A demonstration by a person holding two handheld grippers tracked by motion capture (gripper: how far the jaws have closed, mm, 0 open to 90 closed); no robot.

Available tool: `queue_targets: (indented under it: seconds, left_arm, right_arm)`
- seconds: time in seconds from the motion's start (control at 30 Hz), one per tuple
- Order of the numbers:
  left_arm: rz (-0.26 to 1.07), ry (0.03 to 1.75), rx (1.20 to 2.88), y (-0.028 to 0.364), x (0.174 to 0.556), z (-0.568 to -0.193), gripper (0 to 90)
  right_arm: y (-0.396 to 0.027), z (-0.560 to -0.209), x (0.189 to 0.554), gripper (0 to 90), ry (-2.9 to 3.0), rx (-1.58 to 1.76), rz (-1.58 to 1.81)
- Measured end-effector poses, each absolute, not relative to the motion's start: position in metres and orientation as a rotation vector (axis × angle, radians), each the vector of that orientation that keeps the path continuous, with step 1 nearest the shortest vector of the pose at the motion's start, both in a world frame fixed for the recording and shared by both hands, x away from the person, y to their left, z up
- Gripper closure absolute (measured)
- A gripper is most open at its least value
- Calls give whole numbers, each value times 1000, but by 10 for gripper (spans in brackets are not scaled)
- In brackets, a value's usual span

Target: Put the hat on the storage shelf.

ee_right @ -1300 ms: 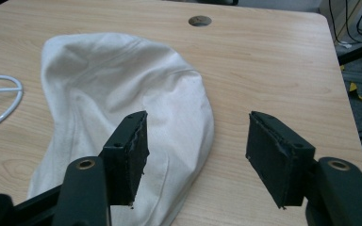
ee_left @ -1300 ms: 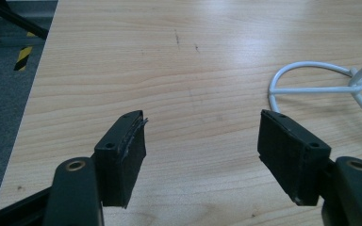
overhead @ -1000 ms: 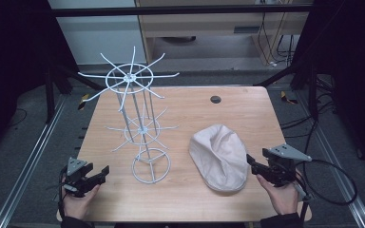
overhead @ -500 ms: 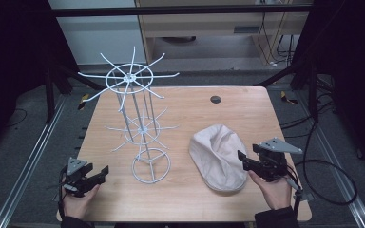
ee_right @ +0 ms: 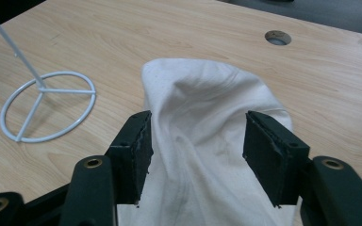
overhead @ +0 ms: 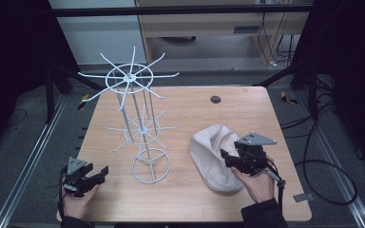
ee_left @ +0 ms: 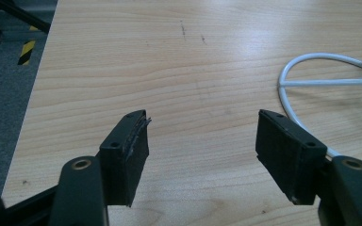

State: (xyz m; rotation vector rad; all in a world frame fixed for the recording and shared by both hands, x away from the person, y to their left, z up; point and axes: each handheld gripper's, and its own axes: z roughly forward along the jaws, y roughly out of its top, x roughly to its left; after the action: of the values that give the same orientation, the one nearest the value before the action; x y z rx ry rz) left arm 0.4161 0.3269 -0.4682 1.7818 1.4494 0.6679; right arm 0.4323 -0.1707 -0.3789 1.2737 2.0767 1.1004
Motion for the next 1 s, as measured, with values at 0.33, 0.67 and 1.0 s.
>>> queue_targets:
  seconds: [0.33,0.67,1.0]
  left_arm:
    - [665,1450,1786,327,416,-468,355]
    - [663,1448,1792,326,417,-469,361]
    - [668,1447,1797,326,417,-468,364]
  right_arm:
    - [-153,-389,445,448,2138,1270,1059]
    - [-142,-400,454,485,2180,1276,1036]
    - [-133,-412,462,538,2220,1267,983]
